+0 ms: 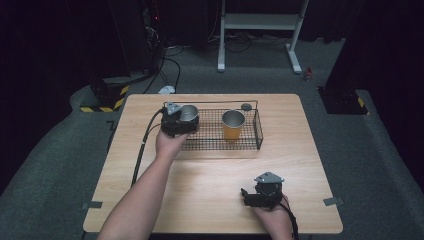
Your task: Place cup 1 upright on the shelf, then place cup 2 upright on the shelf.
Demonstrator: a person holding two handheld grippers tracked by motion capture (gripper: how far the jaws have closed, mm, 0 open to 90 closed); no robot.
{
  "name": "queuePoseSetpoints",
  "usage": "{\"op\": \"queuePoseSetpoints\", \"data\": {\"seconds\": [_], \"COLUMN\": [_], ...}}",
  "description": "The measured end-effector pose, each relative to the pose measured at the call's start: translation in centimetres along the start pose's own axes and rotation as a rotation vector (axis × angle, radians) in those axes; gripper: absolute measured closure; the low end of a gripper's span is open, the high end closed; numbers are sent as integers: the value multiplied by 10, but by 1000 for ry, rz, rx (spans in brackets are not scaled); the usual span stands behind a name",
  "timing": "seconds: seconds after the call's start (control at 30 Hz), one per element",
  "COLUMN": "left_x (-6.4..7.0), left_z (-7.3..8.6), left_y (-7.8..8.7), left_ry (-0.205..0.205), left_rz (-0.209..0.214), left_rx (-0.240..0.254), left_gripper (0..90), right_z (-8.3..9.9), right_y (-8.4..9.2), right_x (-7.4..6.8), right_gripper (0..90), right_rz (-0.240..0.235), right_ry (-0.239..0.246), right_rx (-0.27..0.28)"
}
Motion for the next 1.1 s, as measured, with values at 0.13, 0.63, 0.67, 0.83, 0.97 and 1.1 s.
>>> {"op": "queuePoseSetpoints", "data": {"seconds": [0.13,0.63,0.67,0.83,0.97,1.1], "left_x": [-1,-8,-8,-10,-11,-10], "left_z": [5,32,33,37,39,39], "left_y": [-6,-26,-27,-29,-30,-31], "left_ry": [-8,20,18,1,6,11], "left_rz": [-16,-58,-60,-80,-81,-77], "left_rx": [-15,-171,-178,-197,-205,-203], "left_gripper": [188,188,188,188,188,188], "right_z": [0,0,0,0,0,0], "right_y": [0,0,0,0,0,0], "right_x": [0,0,0,0,0,0], "right_gripper": [84,84,84,84,84,84], "right_rz": [0,0,0,0,0,0], "right_ry": [-2,-3,-2,-1,-1,0], "right_rx": [-1,-1,0,0,0,0]}}
Point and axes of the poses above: each handheld gripper's, and its own axes: y roughly backward along the jaws, z roughly out of its underside, x roughly to its right, the point moved 7 cm from there along -y, roughly forward along the jaws, and after that the axes turned 6 degrees about x, right-handed, at the moved point
